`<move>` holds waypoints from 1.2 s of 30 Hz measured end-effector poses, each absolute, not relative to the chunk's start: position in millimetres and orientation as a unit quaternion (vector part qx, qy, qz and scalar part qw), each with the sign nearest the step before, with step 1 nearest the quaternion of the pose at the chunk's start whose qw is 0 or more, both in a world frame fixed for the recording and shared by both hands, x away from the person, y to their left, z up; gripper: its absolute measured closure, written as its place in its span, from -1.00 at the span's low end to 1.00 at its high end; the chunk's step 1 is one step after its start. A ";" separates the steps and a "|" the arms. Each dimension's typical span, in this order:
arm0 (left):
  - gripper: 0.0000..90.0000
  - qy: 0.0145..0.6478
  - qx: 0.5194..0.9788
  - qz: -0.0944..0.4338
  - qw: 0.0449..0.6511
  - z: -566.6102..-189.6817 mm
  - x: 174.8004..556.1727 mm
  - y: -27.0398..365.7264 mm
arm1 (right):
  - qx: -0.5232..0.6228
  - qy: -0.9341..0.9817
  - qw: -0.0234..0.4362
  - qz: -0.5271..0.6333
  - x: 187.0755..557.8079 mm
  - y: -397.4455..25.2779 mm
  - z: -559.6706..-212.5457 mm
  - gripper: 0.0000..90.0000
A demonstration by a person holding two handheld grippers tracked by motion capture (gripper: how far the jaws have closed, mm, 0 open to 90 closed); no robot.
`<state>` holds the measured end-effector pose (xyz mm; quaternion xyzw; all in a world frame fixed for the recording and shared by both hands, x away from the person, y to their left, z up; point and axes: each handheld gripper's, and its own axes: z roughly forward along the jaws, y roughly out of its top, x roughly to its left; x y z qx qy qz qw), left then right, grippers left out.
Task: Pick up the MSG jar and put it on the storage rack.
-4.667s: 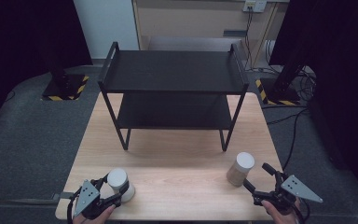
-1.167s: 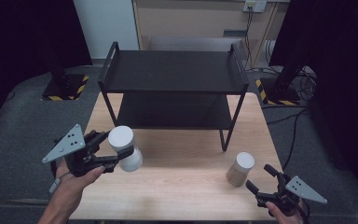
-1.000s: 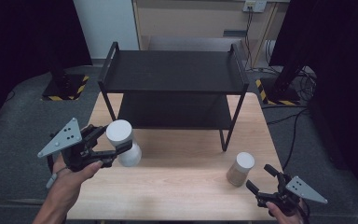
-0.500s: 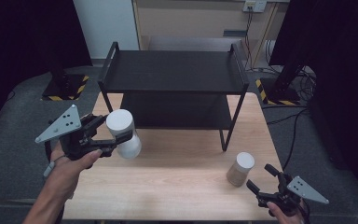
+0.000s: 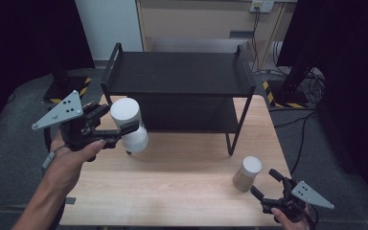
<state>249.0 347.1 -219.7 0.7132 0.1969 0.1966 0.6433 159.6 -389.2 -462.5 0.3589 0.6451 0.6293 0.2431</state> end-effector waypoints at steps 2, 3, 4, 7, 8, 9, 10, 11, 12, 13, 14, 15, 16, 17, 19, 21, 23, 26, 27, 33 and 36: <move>-0.28 0.193 0.715 0.198 0.642 -215.4 251.3 346.0 | 0.358 0.645 0.243 0.630 159.6 -389.2 -462.3 -0.94; -0.28 0.191 0.716 0.198 0.642 -213.5 252.4 345.4 | 0.358 0.645 0.243 0.629 159.5 -389.2 -462.0 -0.94; -0.28 0.190 0.716 0.198 0.642 -211.8 253.7 344.8 | 0.359 0.645 0.243 0.630 159.4 -389.4 -461.8 -0.94; -0.28 0.185 0.716 0.196 0.644 -207.2 258.8 343.7 | 0.358 0.644 0.244 0.630 158.9 -389.8 -461.3 -0.94; -0.28 0.184 0.716 0.197 0.644 -205.5 260.4 343.2 | 0.358 0.644 0.244 0.630 158.8 -389.9 -461.3 -0.94; -0.28 0.183 0.716 0.197 0.644 -203.9 261.9 342.4 | 0.358 0.644 0.244 0.630 158.7 -389.9 -461.3 -0.94; -0.28 0.182 0.717 0.197 0.644 -201.8 263.9 341.7 | 0.359 0.644 0.244 0.630 158.6 -389.8 -461.2 -0.94; -0.28 0.180 0.718 0.197 0.643 -199.4 265.7 340.9 | 0.359 0.644 0.244 0.630 158.4 -389.9 -461.3 -0.94; -0.28 0.179 0.718 0.198 0.643 -197.6 267.3 339.8 | 0.359 0.644 0.244 0.630 158.4 -389.9 -461.4 -0.94; -0.28 0.178 0.718 0.198 0.644 -195.4 269.1 338.7 | 0.359 0.644 0.244 0.630 158.4 -389.8 -461.2 -0.94; -0.28 0.176 0.718 0.198 0.644 -193.1 271.1 337.7 | 0.359 0.644 0.244 0.629 158.5 -389.8 -461.3 -0.94; -0.28 0.175 0.718 0.198 0.644 -190.5 273.0 336.6 | 0.359 0.645 0.244 0.629 158.5 -389.7 -461.4 -0.94; -0.28 0.174 0.718 0.199 0.644 -188.0 274.8 335.5 | 0.359 0.645 0.244 0.629 158.6 -389.5 -461.5 -0.94; -0.28 0.172 0.718 0.200 0.644 -185.2 276.5 334.5 | 0.359 0.645 0.244 0.629 158.6 -389.4 -461.7 -0.94; -0.28 0.169 0.716 0.202 0.646 -180.5 279.8 332.7 | 0.359 0.647 0.243 0.628 158.7 -389.1 -461.9 -0.94; -0.28 0.167 0.715 0.203 0.648 -175.9 282.9 330.9 | 0.359 0.647 0.243 0.628 158.9 -389.0 -462.0 -0.94; -0.28 0.165 0.714 0.204 0.649 -172.2 285.8 328.9 | 0.359 0.646 0.243 0.628 158.8 -389.0 -461.7 -0.94; -0.28 0.165 0.710 0.204 0.653 -169.1 290.6 326.8 | 0.360 0.646 0.244 0.627 158.7 -389.6 -462.1 -0.94; -0.28 0.165 0.708 0.204 0.656 -168.5 292.2 326.6 | 0.361 0.646 0.244 0.627 158.6 -389.8 -462.3 -0.94; -0.28 0.169 0.706 0.209 0.656 -163.4 300.5 324.1 | 0.361 0.645 0.245 0.627 158.1 -390.7 -462.3 -0.94; -0.28 0.172 0.705 0.212 0.654 -161.3 305.1 323.1 | 0.361 0.646 0.245 0.627 158.1 -390.6 -462.0 -0.94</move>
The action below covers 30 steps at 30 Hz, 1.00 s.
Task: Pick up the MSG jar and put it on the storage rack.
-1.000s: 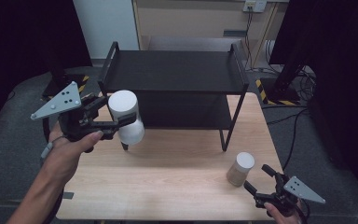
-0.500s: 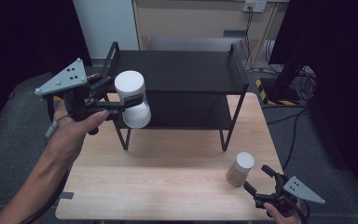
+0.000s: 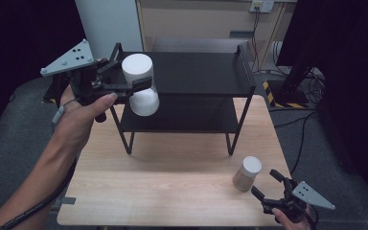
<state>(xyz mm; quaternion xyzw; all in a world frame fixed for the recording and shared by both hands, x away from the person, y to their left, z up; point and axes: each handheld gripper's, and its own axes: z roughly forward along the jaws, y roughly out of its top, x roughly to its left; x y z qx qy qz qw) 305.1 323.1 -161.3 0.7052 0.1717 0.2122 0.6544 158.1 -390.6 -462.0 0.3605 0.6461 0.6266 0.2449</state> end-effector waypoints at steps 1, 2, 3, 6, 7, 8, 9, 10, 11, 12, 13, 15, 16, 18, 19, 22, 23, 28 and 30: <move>-0.28 0.173 0.705 0.213 0.653 -160.3 306.7 322.7 | 0.360 0.646 0.245 0.626 158.1 -390.5 -462.0 -0.94; -0.28 0.174 0.704 0.216 0.654 -159.8 307.7 322.3 | 0.360 0.646 0.245 0.626 158.2 -390.4 -462.0 -0.94; -0.28 0.176 0.702 0.218 0.655 -159.7 309.4 322.4 | 0.360 0.647 0.245 0.626 158.3 -390.4 -462.0 -0.94; -0.28 0.180 0.699 0.221 0.656 -158.4 314.7 322.6 | 0.360 0.647 0.245 0.626 158.3 -390.3 -462.0 -0.94; -0.28 0.182 0.698 0.223 0.655 -157.8 316.6 322.6 | 0.360 0.648 0.245 0.625 158.2 -390.3 -461.8 -0.94; -0.28 0.183 0.697 0.224 0.656 -157.8 318.4 322.5 | 0.360 0.648 0.245 0.625 158.1 -390.4 -461.8 -0.94; -0.28 0.185 0.697 0.224 0.656 -157.5 320.4 322.4 | 0.360 0.648 0.245 0.625 158.0 -390.5 -461.8 -0.94; -0.28 0.185 0.697 0.225 0.656 -157.1 322.2 322.2 | 0.361 0.648 0.245 0.624 157.9 -390.6 -461.8 -0.94; -0.28 0.186 0.697 0.226 0.655 -156.8 323.9 321.8 | 0.361 0.648 0.245 0.625 157.9 -390.7 -462.0 -0.94; -0.28 0.187 0.696 0.227 0.655 -156.8 325.6 321.6 | 0.361 0.648 0.246 0.624 157.8 -390.9 -461.9 -0.94; -0.28 0.188 0.696 0.227 0.654 -156.8 327.5 321.4 | 0.362 0.647 0.246 0.624 157.7 -391.0 -461.9 -0.94; -0.28 0.190 0.695 0.228 0.655 -157.2 331.2 320.9 | 0.362 0.648 0.246 0.624 157.6 -391.6 -462.0 -0.94; -0.28 0.191 0.695 0.227 0.655 -157.2 333.3 320.6 | 0.363 0.647 0.246 0.624 157.5 -391.9 -462.1 -0.94; -0.28 0.193 0.695 0.227 0.654 -157.5 337.3 319.5 | 0.363 0.647 0.247 0.624 157.3 -392.4 -462.6 -0.94; -0.28 0.194 0.695 0.227 0.654 -157.6 339.5 319.1 | 0.364 0.647 0.246 0.624 157.2 -392.5 -462.7 -0.94; -0.28 0.201 0.692 0.228 0.655 -159.3 346.4 317.6 | 0.365 0.647 0.246 0.622 157.2 -393.2 -463.1 -0.94; -0.28 0.204 0.691 0.227 0.655 -160.2 348.9 317.1 | 0.365 0.647 0.246 0.622 157.1 -393.4 -463.2 -0.94; -0.28 0.213 0.689 0.230 0.653 -163.4 357.4 315.3 | 0.367 0.646 0.247 0.622 156.6 -395.0 -463.5 -0.94; -0.28 0.216 0.686 0.235 0.654 -165.9 359.4 314.7 | 0.367 0.647 0.247 0.621 156.6 -395.7 -463.7 -0.94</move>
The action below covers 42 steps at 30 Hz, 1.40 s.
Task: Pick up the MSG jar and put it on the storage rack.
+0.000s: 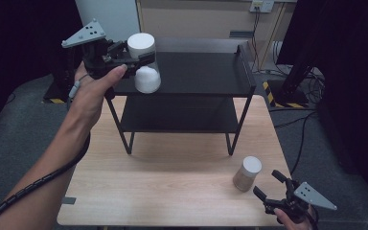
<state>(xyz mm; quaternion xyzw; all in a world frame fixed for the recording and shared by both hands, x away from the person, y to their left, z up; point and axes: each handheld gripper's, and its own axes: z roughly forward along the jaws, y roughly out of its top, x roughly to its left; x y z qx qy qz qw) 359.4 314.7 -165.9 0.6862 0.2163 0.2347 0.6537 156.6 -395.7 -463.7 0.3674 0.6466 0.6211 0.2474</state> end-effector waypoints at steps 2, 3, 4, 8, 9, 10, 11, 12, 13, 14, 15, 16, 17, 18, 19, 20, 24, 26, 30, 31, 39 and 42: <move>-0.28 0.220 0.685 0.234 0.654 -167.6 362.5 314.7 | 0.368 0.647 0.247 0.621 156.8 -396.1 -464.1 -0.94; -0.28 0.222 0.684 0.234 0.654 -168.4 363.8 314.4 | 0.368 0.647 0.247 0.621 156.8 -396.4 -464.3 -0.94; -0.28 0.223 0.684 0.236 0.653 -168.8 365.1 313.8 | 0.369 0.646 0.247 0.621 156.9 -396.5 -464.5 -0.94; -0.28 0.222 0.686 0.234 0.652 -169.9 369.8 312.1 | 0.370 0.647 0.246 0.620 157.0 -396.4 -464.7 -0.94; -0.28 0.223 0.685 0.234 0.653 -170.3 370.7 311.1 | 0.370 0.647 0.246 0.620 157.0 -396.4 -464.8 -0.94; -0.28 0.223 0.685 0.235 0.653 -170.7 371.1 310.4 | 0.370 0.647 0.246 0.620 157.1 -396.3 -464.9 -0.94; -0.28 0.223 0.683 0.236 0.654 -171.3 371.6 309.7 | 0.370 0.648 0.246 0.619 157.2 -396.2 -464.9 -0.94; -0.28 0.224 0.683 0.236 0.654 -171.3 372.3 309.4 | 0.370 0.648 0.246 0.619 157.2 -396.2 -465.1 -0.94; -0.28 0.224 0.682 0.235 0.655 -171.6 373.6 308.9 | 0.369 0.648 0.246 0.619 157.2 -396.2 -465.2 -0.94; -0.28 0.224 0.682 0.235 0.655 -171.6 374.4 308.3 | 0.370 0.649 0.246 0.618 157.2 -396.1 -465.2 -0.94; -0.28 0.225 0.682 0.236 0.655 -171.5 375.2 307.6 | 0.370 0.649 0.245 0.618 157.2 -396.1 -465.4 -0.94; -0.28 0.225 0.681 0.236 0.655 -171.7 375.9 306.9 | 0.370 0.649 0.245 0.618 157.1 -396.1 -465.6 -0.94; -0.28 0.226 0.681 0.236 0.655 -171.7 377.2 306.2 | 0.370 0.649 0.245 0.618 157.2 -396.2 -465.7 -0.94; -0.28 0.227 0.681 0.236 0.655 -171.8 378.4 305.7 | 0.371 0.650 0.245 0.617 157.2 -396.3 -465.8 -0.94; -0.28 0.228 0.681 0.236 0.654 -172.1 379.3 305.1 | 0.371 0.649 0.244 0.617 157.2 -396.3 -466.1 -0.94; -0.28 0.229 0.681 0.236 0.655 -172.6 380.0 304.8 | 0.371 0.650 0.244 0.617 157.3 -396.2 -466.3 -0.94; -0.28 0.232 0.681 0.236 0.653 -174.6 383.0 303.9 | 0.371 0.650 0.244 0.617 157.7 -396.5 -466.5 -0.94; -0.28 0.234 0.681 0.237 0.652 -175.2 384.2 303.1 | 0.372 0.650 0.243 0.617 157.6 -397.3 -466.8 -0.94; -0.28 0.239 0.680 0.238 0.651 -176.3 386.8 302.0 | 0.375 0.647 0.242 0.618 157.4 -398.8 -467.8 -0.94; -0.28 0.240 0.681 0.238 0.650 -176.4 387.8 301.9 | 0.375 0.647 0.242 0.618 157.3 -399.0 -467.8 -0.94; -0.28 0.256 0.674 0.235 0.652 -182.7 391.7 299.2 | 0.376 0.648 0.242 0.617 157.6 -399.5 -468.4 -0.94; -0.28 0.255 0.677 0.237 0.648 -181.0 392.4 297.5 | 0.376 0.648 0.241 0.617 157.5 -399.6 -468.4 -0.94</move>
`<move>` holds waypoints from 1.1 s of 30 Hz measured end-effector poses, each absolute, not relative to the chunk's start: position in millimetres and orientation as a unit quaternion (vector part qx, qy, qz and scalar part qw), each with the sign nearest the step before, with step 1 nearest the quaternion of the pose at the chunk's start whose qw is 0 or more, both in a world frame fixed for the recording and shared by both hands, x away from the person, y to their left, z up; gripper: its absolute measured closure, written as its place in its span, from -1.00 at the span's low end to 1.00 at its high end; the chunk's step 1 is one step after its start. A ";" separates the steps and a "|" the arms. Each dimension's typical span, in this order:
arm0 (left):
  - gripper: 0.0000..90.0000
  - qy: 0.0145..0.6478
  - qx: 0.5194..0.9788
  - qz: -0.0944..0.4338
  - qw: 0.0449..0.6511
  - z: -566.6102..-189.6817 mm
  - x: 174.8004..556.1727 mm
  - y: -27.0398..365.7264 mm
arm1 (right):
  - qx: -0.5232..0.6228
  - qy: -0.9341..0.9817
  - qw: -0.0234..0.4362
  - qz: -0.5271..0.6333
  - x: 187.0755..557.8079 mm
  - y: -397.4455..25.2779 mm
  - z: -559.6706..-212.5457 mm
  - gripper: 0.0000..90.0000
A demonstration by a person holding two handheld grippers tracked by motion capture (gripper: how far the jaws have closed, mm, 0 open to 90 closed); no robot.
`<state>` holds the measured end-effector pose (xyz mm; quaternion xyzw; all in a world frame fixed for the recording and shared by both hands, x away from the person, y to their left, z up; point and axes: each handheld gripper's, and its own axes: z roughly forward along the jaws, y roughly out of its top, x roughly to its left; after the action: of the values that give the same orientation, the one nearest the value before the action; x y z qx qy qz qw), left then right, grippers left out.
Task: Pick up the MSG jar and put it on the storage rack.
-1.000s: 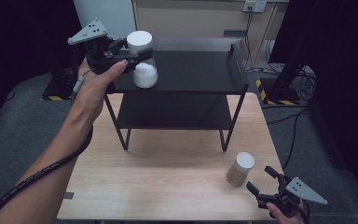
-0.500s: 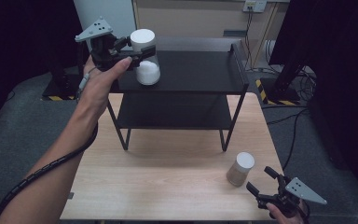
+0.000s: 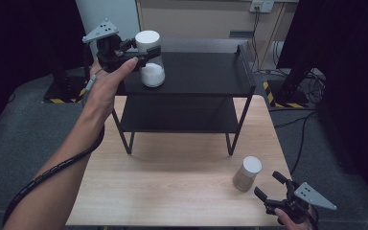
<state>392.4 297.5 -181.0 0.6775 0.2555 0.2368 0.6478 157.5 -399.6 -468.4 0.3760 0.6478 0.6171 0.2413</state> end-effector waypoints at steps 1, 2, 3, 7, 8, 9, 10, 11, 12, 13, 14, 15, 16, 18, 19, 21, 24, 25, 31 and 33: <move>-0.28 0.256 0.680 0.237 0.645 -179.2 392.4 296.5 | 0.376 0.648 0.242 0.617 157.3 -399.7 -468.4 -0.94; -0.28 0.257 0.682 0.236 0.642 -177.3 392.9 296.1 | 0.377 0.647 0.241 0.617 157.2 -399.8 -468.5 -0.94; -0.28 0.259 0.684 0.236 0.640 -175.9 392.7 295.8 | 0.377 0.647 0.241 0.617 157.2 -399.8 -468.6 -0.94; -0.28 0.262 0.681 0.236 0.642 -177.1 392.4 295.7 | 0.379 0.648 0.241 0.615 157.6 -400.3 -469.9 -0.94; -0.28 0.263 0.680 0.235 0.643 -177.6 392.7 296.1 | 0.380 0.647 0.239 0.616 157.6 -400.5 -470.6 -0.94; -0.28 0.263 0.679 0.234 0.644 -178.4 393.4 296.5 | 0.381 0.647 0.239 0.616 157.7 -400.6 -470.9 -0.94; -0.28 0.263 0.679 0.234 0.644 -178.6 393.6 296.3 | 0.381 0.648 0.239 0.615 157.7 -400.8 -470.9 -0.94; -0.28 0.263 0.680 0.235 0.643 -178.3 393.4 295.5 | 0.381 0.647 0.239 0.616 157.5 -400.8 -470.9 -0.94; -0.29 0.263 0.680 0.235 0.643 -178.0 393.3 295.0 | 0.381 0.647 0.239 0.616 157.4 -401.0 -470.7 -0.94; -0.29 0.263 0.680 0.236 0.642 -178.0 393.3 294.7 | 0.381 0.647 0.239 0.616 157.2 -401.0 -470.4 -0.94; -0.29 0.263 0.680 0.236 0.642 -177.8 393.3 294.7 | 0.381 0.646 0.240 0.617 157.2 -401.2 -470.3 -0.94; -0.29 0.263 0.680 0.236 0.642 -177.7 393.5 295.1 | 0.381 0.646 0.240 0.617 157.1 -401.3 -470.1 -0.94; -0.29 0.263 0.680 0.235 0.642 -177.7 393.6 295.3 | 0.381 0.645 0.240 0.617 157.0 -401.4 -470.1 -0.94; -0.30 0.262 0.681 0.241 0.640 -177.5 392.0 294.2 | 0.382 0.644 0.240 0.618 156.7 -401.7 -470.3 -0.94; -0.34 0.261 0.682 0.241 0.639 -177.0 392.1 294.2 | 0.382 0.643 0.239 0.620 156.7 -401.9 -470.6 -0.94; -0.51 0.258 0.686 0.242 0.636 -175.3 392.0 293.9 | 0.381 0.642 0.238 0.621 156.6 -402.1 -470.3 -0.95; -0.71 0.261 0.689 0.249 0.629 -173.5 387.6 291.7 | 0.378 0.642 0.238 0.623 156.8 -401.9 -469.6 -0.95; -0.78 0.262 0.689 0.254 0.626 -173.1 385.0 290.8 | 0.378 0.642 0.238 0.624 156.7 -401.7 -469.3 -0.95; -0.88 0.270 0.688 0.249 0.626 -171.1 374.3 294.0 | 0.374 0.641 0.238 0.626 156.6 -401.1 -468.0 -0.96; -0.89 0.270 0.692 0.258 0.618 -169.8 368.4 294.6 | 0.373 0.641 0.238 0.627 156.3 -400.8 -467.3 -0.96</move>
<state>368.4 294.6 -169.8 0.6920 0.2700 0.2578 0.6178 156.3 -400.8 -467.3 0.3728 0.6409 0.6275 0.2378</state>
